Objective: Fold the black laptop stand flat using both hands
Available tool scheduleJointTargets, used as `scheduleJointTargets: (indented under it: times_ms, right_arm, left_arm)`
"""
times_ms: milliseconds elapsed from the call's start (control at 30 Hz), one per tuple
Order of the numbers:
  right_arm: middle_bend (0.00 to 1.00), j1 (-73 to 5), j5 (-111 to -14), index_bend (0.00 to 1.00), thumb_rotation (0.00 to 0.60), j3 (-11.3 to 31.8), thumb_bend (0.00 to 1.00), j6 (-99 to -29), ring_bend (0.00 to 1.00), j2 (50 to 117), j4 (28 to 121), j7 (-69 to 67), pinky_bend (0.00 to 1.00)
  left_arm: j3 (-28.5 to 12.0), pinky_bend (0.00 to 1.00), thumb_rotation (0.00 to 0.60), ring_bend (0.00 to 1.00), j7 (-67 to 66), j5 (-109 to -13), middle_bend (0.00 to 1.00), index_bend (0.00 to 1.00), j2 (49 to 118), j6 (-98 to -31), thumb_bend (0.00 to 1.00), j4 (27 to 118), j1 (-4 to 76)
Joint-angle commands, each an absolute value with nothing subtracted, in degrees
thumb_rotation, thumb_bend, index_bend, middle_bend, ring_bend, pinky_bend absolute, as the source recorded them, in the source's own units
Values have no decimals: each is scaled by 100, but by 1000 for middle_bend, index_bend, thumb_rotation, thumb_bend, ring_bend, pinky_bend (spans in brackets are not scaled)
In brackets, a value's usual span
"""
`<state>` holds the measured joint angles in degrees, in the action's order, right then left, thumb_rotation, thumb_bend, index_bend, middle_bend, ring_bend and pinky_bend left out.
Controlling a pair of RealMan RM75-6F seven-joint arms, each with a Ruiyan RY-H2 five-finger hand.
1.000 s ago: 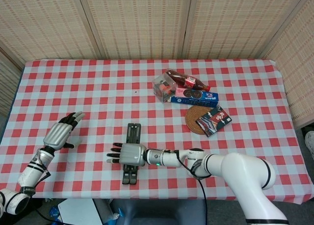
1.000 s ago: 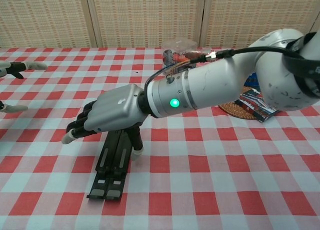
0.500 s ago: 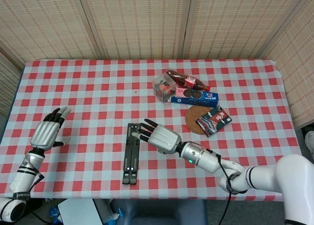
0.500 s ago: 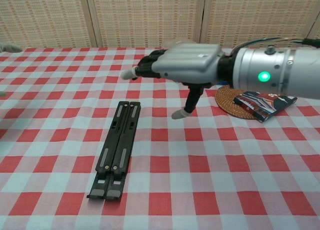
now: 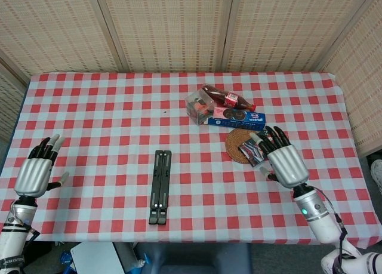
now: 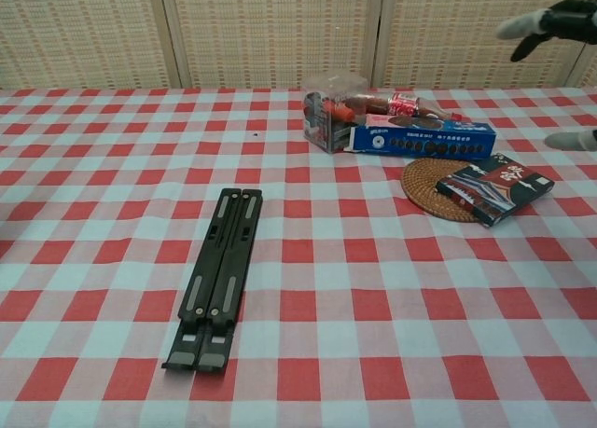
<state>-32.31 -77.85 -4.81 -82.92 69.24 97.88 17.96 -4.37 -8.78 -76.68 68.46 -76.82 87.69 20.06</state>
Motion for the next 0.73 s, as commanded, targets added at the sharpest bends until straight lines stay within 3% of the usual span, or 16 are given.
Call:
scheduleJointTargets:
  times_ms: [33,367,733]
  right_arm:
    - [206,-2648,-7740,93,600,-620,188,-8752,27,6582,9986,1589,60]
    - [176,-1536,-7781,93,600,-788,187,-9327,23,6369,9975,1122,59]
    - [171,-1180,-7938,93,600,-611,187,-9057,5,6366,9806,709,59]
  left_arm:
    - [-378,158,600,0,-1006,-7846,0,0,6848,-8001,265,8915,1801]
    - [-267,158,600,0,-1237,-7967,0,0,6791,-8407,265,9232,1416]
    - [-200,158,600,0,-1478,-8098,0,0,6746,-8630,265,9524,1139]
